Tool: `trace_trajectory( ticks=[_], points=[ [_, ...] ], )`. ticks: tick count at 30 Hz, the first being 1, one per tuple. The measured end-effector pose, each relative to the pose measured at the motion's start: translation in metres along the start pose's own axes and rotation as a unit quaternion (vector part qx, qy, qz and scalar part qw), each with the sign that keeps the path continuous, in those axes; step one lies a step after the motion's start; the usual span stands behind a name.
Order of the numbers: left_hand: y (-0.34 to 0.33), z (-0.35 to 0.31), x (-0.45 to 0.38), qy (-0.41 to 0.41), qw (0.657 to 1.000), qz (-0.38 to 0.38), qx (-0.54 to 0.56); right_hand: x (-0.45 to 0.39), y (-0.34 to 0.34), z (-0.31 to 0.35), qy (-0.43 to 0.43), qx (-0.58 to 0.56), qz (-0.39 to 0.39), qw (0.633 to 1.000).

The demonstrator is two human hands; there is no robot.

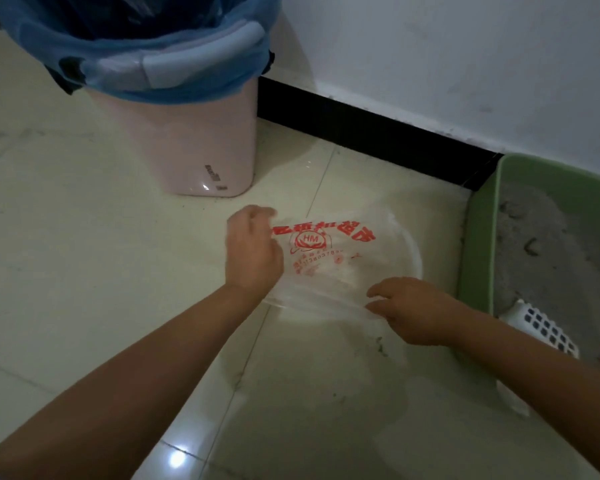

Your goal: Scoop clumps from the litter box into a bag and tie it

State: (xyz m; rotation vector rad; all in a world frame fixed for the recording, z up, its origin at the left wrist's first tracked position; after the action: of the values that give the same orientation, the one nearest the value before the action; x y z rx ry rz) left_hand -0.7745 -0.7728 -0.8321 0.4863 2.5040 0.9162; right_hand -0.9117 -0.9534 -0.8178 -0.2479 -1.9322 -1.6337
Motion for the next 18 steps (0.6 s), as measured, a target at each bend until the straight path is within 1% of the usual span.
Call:
trace_trajectory(
  ticks=[1, 2, 3, 4, 5, 6, 7, 8, 10, 11, 12, 13, 14, 15, 16, 17, 18],
  points=[
    [-0.003, -0.004, 0.002, -0.158, 0.987, 0.024, 0.019, 0.001, 0.005, -0.001, 0.004, -0.047, 0.009, 0.999],
    [-0.006, -0.005, 0.005, -0.275, 0.958, 0.080, 0.023, 0.001, 0.009, -0.002, 0.008, -0.105, 0.023, 0.994],
    [-0.012, -0.003, 0.009, -0.332, 0.928, 0.168, 0.003, -0.001, 0.014, -0.005, 0.004, -0.161, 0.031, 0.986],
    [-0.014, -0.006, 0.012, -0.320, 0.901, 0.291, -0.038, -0.006, 0.016, -0.011, -0.009, -0.183, 0.025, 0.983],
    [-0.015, -0.009, 0.013, -0.284, 0.873, 0.382, -0.107, -0.012, 0.018, -0.017, -0.031, -0.183, 0.002, 0.983],
    [-0.017, -0.008, 0.015, -0.245, 0.831, 0.456, -0.203, -0.018, 0.019, -0.025, -0.066, -0.182, -0.027, 0.981],
    [-0.022, -0.006, 0.018, -0.219, 0.796, 0.504, -0.254, -0.024, 0.020, -0.032, -0.107, -0.190, -0.051, 0.975],
    [-0.026, -0.005, 0.021, -0.207, 0.781, 0.530, -0.256, -0.029, 0.020, -0.039, -0.148, -0.205, -0.063, 0.965],
    [-0.027, -0.008, 0.025, -0.239, 0.752, 0.557, -0.259, -0.035, 0.021, -0.047, -0.214, -0.231, -0.061, 0.947],
    [-0.027, -0.009, 0.028, -0.246, 0.747, 0.567, -0.246, -0.036, 0.023, -0.048, -0.229, -0.230, -0.054, 0.944],
    [-0.027, -0.011, 0.030, -0.255, 0.766, 0.556, -0.196, -0.037, 0.025, -0.049, -0.238, -0.236, -0.050, 0.941],
    [-0.027, -0.013, 0.030, -0.280, 0.798, 0.517, -0.128, -0.038, 0.027, -0.050, -0.241, -0.245, -0.043, 0.938],
    [-0.028, -0.013, 0.029, -0.319, 0.830, 0.454, -0.057, -0.038, 0.028, -0.051, -0.240, -0.243, -0.038, 0.939],
    [-0.031, -0.009, 0.027, -0.356, 0.863, 0.358, 0.002, -0.037, 0.029, -0.052, -0.240, -0.231, -0.034, 0.942],
    [-0.032, -0.009, 0.022, -0.361, 0.892, 0.272, 0.011, -0.033, 0.032, -0.053, -0.240, -0.221, -0.029, 0.945],
    [-0.033, -0.013, 0.016, -0.323, 0.924, 0.206, -0.016, -0.026, 0.033, -0.052, -0.230, -0.207, -0.030, 0.950],
    [-0.033, -0.019, 0.010, -0.236, 0.952, 0.190, -0.048, -0.019, 0.034, -0.051, -0.206, -0.192, -0.027, 0.959]
  ],
)
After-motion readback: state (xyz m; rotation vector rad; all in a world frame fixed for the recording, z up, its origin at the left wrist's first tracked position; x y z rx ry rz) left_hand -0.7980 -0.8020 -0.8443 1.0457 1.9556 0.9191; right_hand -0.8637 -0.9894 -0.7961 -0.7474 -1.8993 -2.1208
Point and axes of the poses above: each hand's wrist, its own x-axis away from the middle knuckle, its own y-axis out of the back of the hand, z = x × y, the point moved 1 cm from there along -x, towards the middle knuckle, and after that the axes turned 13 degrees about x, right-handed, at the moved point
